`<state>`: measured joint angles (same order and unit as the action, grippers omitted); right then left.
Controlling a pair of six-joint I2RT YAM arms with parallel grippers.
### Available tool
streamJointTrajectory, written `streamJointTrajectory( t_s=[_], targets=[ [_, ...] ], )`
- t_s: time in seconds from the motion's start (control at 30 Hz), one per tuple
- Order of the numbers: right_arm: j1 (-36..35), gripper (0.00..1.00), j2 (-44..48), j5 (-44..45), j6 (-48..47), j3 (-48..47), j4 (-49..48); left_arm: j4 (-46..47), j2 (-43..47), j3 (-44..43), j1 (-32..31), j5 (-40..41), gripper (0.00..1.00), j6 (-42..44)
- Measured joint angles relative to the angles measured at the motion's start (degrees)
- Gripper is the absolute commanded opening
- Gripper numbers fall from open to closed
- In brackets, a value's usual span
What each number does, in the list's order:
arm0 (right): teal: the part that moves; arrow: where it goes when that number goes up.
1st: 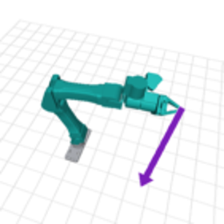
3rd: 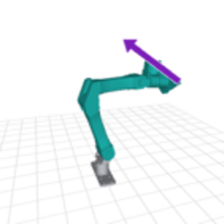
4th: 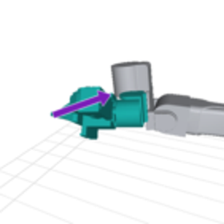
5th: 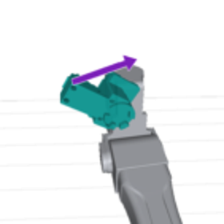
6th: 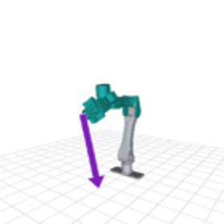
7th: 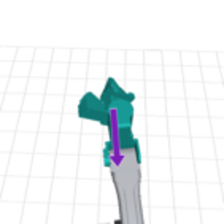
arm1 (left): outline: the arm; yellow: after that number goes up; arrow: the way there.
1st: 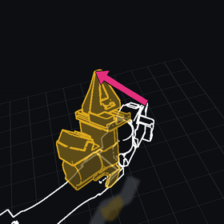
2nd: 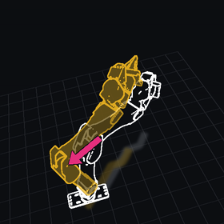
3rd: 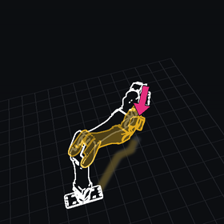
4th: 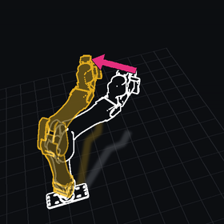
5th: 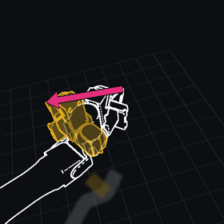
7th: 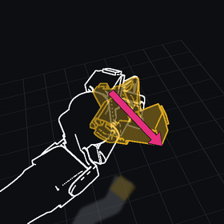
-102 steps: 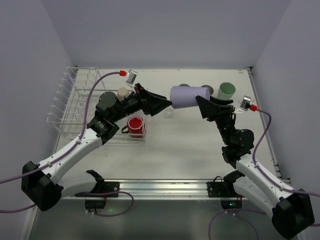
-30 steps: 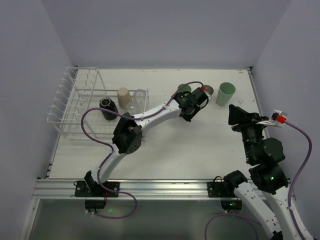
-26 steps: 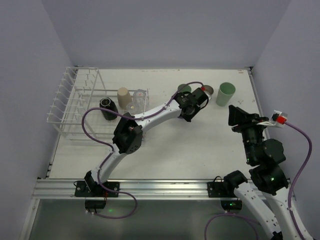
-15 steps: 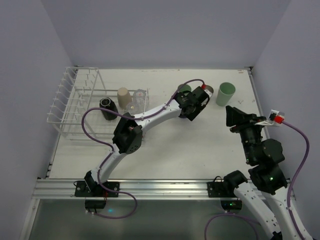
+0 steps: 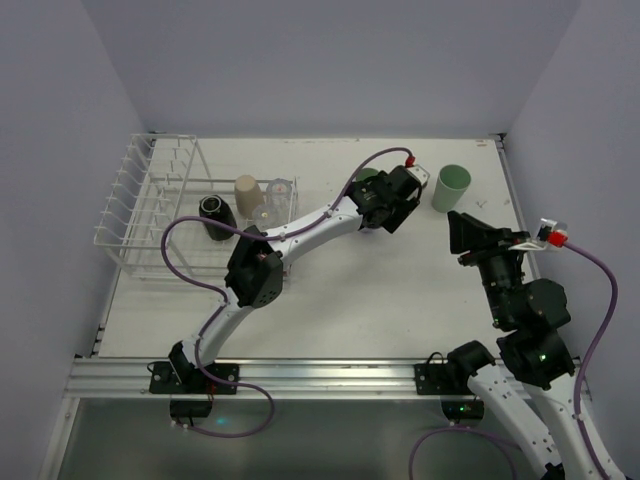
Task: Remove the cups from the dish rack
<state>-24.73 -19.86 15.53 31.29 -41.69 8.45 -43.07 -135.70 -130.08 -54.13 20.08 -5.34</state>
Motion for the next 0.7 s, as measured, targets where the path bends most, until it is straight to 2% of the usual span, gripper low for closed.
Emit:
streamJointTrajectory(
  t_s=[0.27, 0.7],
  targets=[
    [0.0, 0.4, 0.0, -0.13, 0.0, 0.09, -0.35, 3.06, 0.0, 0.02, 0.13, 1.46, 0.76, 0.55],
    [0.0, 0.4, 0.0, -0.44, 0.0, 0.7, -0.81, 5.79, 1.14, 2.99, 1.2, 2.71, 0.76, 0.7]
  ],
)
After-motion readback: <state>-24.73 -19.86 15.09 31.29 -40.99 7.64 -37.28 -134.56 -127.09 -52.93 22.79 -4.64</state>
